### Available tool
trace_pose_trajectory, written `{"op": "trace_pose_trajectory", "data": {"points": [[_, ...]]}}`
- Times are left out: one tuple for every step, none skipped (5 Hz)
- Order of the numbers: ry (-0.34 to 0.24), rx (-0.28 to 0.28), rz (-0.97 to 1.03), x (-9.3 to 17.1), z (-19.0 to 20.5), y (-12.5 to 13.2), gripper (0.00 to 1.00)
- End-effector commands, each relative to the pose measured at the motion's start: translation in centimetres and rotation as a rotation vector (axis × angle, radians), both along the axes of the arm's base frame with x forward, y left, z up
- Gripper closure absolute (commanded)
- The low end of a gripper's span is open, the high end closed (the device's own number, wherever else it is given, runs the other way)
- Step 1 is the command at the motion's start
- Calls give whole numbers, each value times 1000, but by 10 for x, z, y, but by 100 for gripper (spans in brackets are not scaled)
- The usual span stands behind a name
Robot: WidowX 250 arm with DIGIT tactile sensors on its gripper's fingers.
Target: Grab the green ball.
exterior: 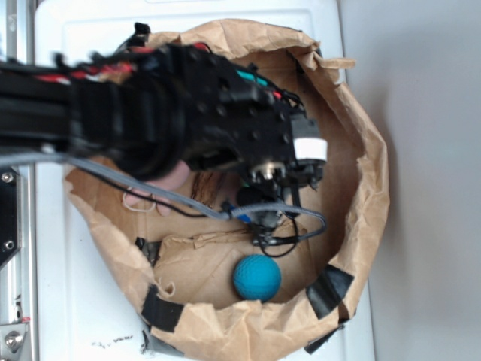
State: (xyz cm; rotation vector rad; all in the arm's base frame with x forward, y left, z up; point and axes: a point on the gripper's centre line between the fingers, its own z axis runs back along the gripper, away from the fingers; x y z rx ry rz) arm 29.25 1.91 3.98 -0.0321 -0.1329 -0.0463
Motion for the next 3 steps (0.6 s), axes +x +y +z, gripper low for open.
{"op": "trace_pose_trajectory", "data": {"points": [[-55, -39, 13, 2, 72, 21, 100], [-62, -42, 42, -2, 85, 26, 100], [-32, -51, 13, -4, 88, 31, 100]]}}
